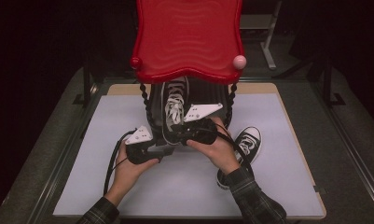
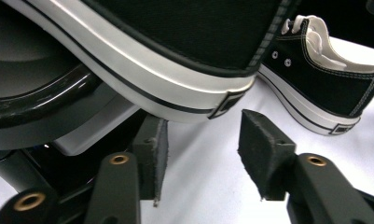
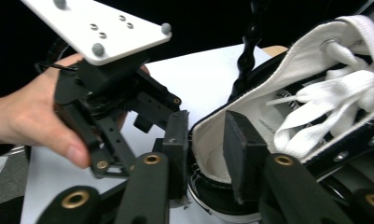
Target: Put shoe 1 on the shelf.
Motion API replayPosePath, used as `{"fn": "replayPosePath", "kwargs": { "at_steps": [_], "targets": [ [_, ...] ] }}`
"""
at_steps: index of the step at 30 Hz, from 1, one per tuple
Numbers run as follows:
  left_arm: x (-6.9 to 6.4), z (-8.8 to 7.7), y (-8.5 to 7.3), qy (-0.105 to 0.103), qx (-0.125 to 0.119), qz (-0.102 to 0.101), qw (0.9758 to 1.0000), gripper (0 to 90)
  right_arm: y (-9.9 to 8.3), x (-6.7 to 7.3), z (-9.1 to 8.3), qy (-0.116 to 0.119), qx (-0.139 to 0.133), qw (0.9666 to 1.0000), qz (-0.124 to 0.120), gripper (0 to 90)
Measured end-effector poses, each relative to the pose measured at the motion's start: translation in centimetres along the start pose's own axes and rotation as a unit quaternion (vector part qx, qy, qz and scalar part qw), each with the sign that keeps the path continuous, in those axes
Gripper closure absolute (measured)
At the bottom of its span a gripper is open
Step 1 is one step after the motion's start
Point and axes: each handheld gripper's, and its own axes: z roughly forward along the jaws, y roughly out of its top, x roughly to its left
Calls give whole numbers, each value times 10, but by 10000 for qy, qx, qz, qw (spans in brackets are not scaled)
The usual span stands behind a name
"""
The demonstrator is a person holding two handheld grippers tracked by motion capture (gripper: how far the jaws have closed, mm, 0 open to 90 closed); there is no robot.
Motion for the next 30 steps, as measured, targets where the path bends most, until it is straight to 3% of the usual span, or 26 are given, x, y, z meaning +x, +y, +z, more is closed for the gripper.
{"fn": "replayPosePath", "kwargs": {
  "at_steps": [4, 7, 13, 23, 25, 28, 30],
  "targets": [
    [1, 2, 0, -11, -42, -116, 9999, 562, 2, 1, 1, 84, 6, 10000, -20, 837],
    [-3, 4, 1, 133, -34, -23, 9999, 596, 3, 1, 1, 105, -10, 9999, -43, 857],
    [-1, 1, 7, 127, -90, -84, 9998, 612, 10, 3, -1, 7, -97, 9998, -180, 863],
    [15, 6, 32, 357, -288, -119, 9989, 632, 29, -16, -2, -208, -292, 9988, -346, 864],
    [21, 8, 36, 224, -334, -221, 9989, 648, 32, -21, -1, -301, -359, 9984, -331, 864],
    [22, 9, 42, 344, -388, -156, 9985, 649, 35, -30, -3, -394, -510, 9976, -271, 864],
    [24, 11, 42, 326, -428, -231, 9983, 661, 37, -33, -3, -436, -531, 9972, -291, 864]
  ]
}}
